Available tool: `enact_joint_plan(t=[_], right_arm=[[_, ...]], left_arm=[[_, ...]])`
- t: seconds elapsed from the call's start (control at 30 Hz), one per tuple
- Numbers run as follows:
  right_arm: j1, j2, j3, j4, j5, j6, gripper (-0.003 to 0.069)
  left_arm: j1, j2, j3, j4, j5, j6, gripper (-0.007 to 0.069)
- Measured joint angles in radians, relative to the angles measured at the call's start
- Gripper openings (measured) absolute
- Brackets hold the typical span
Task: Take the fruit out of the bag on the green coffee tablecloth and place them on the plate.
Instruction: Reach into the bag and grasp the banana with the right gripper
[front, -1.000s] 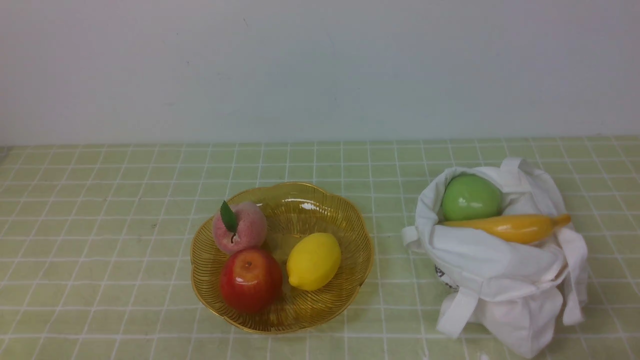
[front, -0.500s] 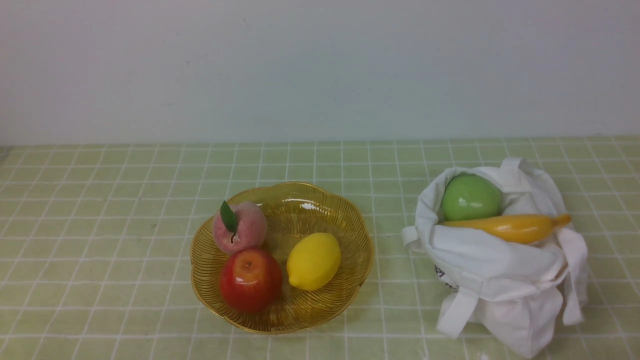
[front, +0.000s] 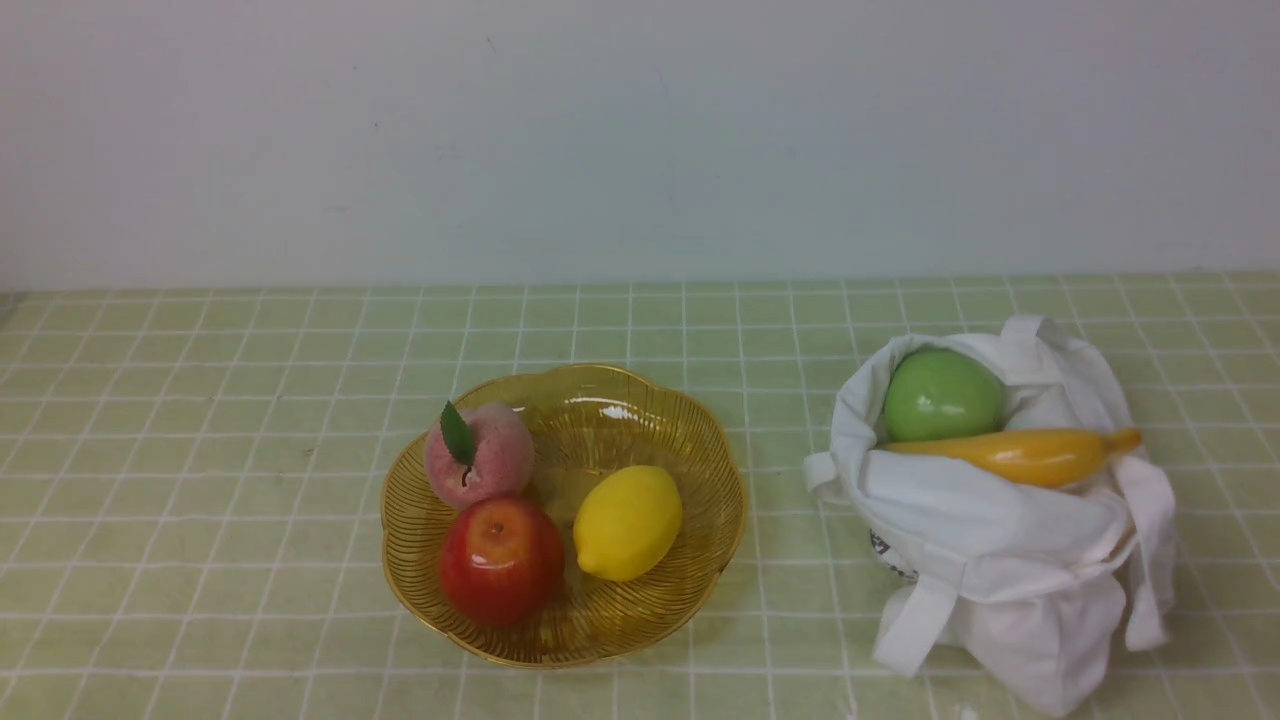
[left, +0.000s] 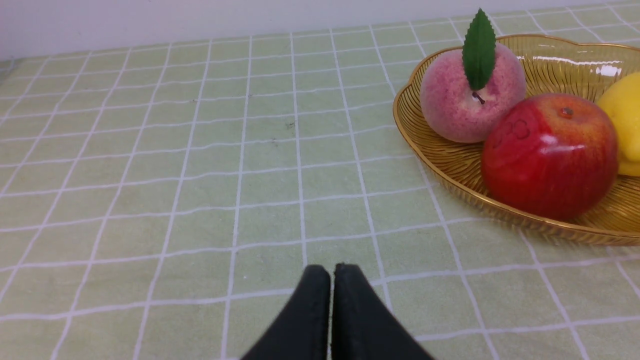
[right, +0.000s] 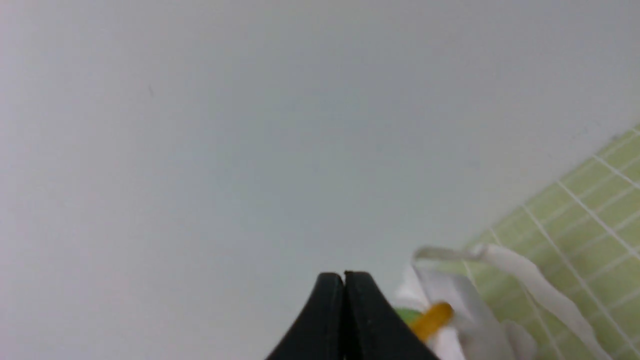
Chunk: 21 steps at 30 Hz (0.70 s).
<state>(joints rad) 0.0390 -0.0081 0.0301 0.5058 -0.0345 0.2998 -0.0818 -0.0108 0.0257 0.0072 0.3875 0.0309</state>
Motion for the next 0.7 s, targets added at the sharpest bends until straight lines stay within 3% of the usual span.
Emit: enact_joint_plan(t=[0.23, 0.4, 0.53, 0.6, 0.7], right_arm=[[-0.001, 0.0, 0.0, 0.163, -0.098, -0.012, -0.0015], [0.001, 0.0, -0.021, 0.179, -0.141, 0.012, -0.0015], [0.062, 0.061, -0.33, -0.134, 0.134, -0.055, -0.0015], [0.112, 0.203, -0.542, -0.298, 0.396, -0.115, -0.0015], [0.168, 0.393, -0.742, -0.417, 0.704, -0.233, -0.0015]], left_arm=[[0.0, 0.0, 0.0, 0.0, 0.0, 0.0, -0.0008], [0.0, 0.0, 0.0, 0.0, 0.0, 0.0, -0.0008], [0.0, 0.0, 0.0, 0.0, 0.0, 0.0, -0.0008], [0.0, 0.0, 0.0, 0.0, 0.0, 0.0, -0.0008], [0.0, 0.0, 0.0, 0.0, 0.0, 0.0, -0.0008]])
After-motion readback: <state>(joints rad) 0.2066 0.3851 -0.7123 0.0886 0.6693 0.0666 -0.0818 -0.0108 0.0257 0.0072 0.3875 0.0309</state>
